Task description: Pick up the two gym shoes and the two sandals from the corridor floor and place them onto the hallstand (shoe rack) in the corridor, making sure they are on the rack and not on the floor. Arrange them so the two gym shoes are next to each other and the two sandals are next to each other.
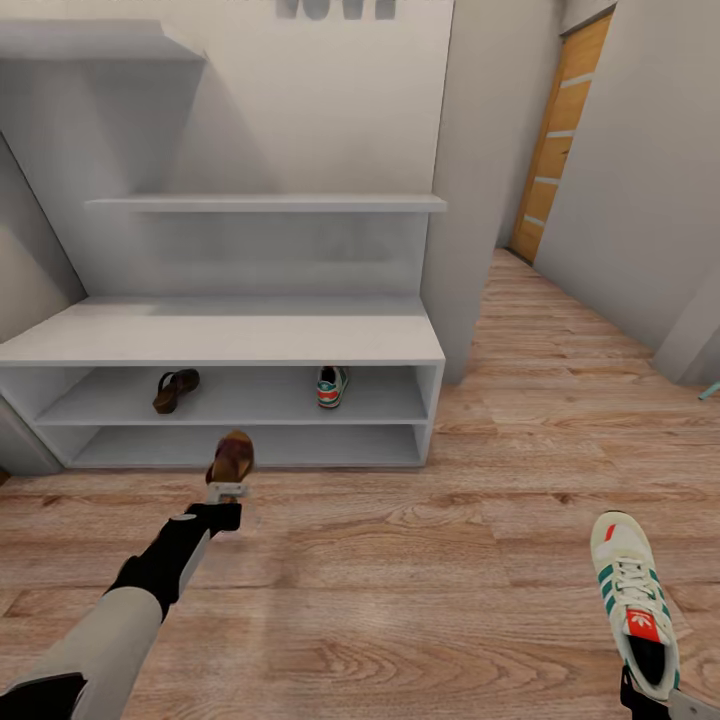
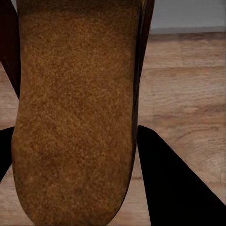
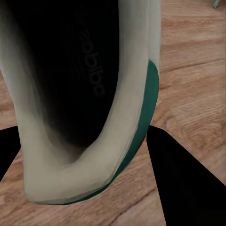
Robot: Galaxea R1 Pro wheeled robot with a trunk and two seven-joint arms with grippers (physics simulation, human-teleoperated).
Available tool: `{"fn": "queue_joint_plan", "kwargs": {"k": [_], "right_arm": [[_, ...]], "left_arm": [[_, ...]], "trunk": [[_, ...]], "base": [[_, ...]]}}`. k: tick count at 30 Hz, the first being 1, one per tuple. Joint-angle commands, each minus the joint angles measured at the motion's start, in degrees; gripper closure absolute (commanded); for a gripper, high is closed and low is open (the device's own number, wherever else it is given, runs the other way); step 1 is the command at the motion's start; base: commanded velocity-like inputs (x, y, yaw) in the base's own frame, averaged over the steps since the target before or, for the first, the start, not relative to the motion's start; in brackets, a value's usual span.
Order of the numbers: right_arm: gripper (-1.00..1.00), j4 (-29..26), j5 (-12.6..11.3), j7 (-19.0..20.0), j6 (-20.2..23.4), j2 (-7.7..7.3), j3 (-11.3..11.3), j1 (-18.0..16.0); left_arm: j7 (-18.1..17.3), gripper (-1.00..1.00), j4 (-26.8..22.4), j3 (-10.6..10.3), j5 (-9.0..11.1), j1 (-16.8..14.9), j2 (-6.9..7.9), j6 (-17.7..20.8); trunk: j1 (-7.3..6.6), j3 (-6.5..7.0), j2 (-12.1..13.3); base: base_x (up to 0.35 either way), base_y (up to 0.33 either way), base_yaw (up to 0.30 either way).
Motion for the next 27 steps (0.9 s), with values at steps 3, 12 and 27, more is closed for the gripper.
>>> {"fn": "queue_joint_plan", "kwargs": {"k": [3, 12, 27], "right_arm": [[1.00, 0.0, 0.6, -0.4, -0.2, -0.06, -0.3, 0.0], [1.00, 0.0, 0.5, 0.0, -0.1, -2.21, -14.4, -0.1], [1.00, 0.1, 0.8, 0.1, -0.1, -2.11, -14.8, -0.1]], "left_arm": [[-0.4, 1.00, -2.0, 0.4, -0.8, 0.0, 0.01, 0.7], [-0.2, 1.00, -8.4, 0.5, -0.9, -1.0, 0.15, 4.8], [0.0, 1.00, -8.4, 0.6, -0.9, -0.4, 1.58, 5.8]], "trunk": [[-0.01, -0.05, 0.0], [-0.01, -0.05, 0.0], [-0.01, -0.05, 0.0]], "base": [[0.000, 0.000, 0.000], [0.018, 0.001, 0.000], [0.269, 0.188, 0.000]]}}
